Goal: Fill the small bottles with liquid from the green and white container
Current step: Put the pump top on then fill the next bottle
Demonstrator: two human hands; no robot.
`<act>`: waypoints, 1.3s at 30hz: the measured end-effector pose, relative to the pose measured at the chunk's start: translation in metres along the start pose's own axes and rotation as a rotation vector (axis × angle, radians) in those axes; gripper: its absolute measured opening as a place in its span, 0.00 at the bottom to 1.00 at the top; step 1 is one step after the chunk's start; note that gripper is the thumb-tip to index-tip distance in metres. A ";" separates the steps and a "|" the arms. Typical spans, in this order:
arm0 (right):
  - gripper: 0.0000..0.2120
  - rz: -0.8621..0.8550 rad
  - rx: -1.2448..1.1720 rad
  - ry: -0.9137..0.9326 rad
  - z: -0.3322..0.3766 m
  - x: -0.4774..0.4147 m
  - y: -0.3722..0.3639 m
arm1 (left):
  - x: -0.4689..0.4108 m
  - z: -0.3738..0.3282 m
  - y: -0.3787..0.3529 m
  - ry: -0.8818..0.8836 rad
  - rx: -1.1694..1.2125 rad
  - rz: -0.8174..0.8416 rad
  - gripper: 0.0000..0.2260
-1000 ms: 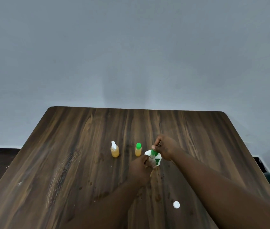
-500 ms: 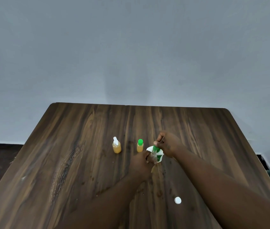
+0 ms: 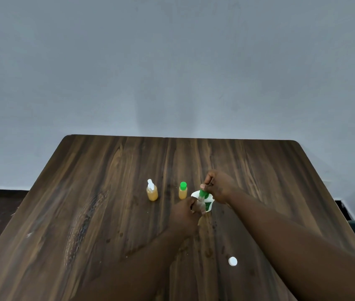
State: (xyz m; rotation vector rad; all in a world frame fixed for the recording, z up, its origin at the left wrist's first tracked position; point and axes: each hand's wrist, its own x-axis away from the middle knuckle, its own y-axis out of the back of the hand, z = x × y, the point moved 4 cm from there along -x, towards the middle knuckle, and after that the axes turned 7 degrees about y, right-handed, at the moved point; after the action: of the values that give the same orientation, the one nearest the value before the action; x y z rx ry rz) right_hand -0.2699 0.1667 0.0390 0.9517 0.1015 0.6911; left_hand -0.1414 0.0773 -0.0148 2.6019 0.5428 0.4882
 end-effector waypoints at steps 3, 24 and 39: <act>0.11 -0.017 -0.022 0.001 0.000 -0.001 0.001 | -0.004 -0.002 0.003 -0.006 -0.014 -0.010 0.03; 0.11 -0.029 -0.026 -0.017 -0.006 0.000 -0.005 | 0.000 -0.002 0.002 0.003 -0.026 -0.016 0.01; 0.09 -0.021 -0.034 0.022 -0.002 -0.003 0.000 | 0.001 -0.004 0.003 -0.026 -0.023 -0.025 0.03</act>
State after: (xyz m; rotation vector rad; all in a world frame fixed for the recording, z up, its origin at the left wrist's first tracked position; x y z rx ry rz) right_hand -0.2731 0.1667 0.0375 0.9097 0.1186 0.6818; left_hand -0.1417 0.0764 -0.0099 2.5724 0.5573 0.4487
